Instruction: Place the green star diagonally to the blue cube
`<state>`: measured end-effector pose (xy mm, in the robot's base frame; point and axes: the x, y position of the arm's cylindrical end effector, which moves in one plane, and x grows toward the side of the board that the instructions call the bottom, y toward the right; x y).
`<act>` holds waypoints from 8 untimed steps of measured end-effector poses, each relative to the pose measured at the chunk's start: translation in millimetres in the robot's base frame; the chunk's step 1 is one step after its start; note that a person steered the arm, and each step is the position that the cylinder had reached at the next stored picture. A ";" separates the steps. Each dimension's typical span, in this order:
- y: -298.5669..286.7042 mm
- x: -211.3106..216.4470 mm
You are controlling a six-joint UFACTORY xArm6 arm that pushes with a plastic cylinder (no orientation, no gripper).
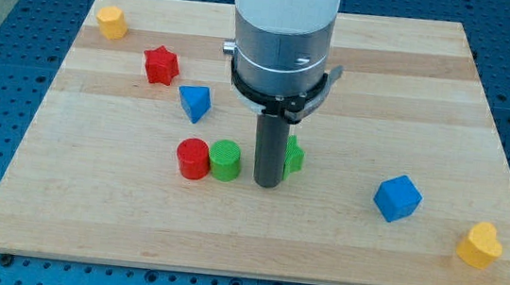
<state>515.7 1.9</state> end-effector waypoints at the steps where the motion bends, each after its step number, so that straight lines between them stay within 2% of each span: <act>1: 6.7 -12.2; 3: -35.9 -0.6; 4: -42.0 -27.1; 6: -33.2 -39.0; 8: -11.6 -12.3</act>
<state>503.3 -9.6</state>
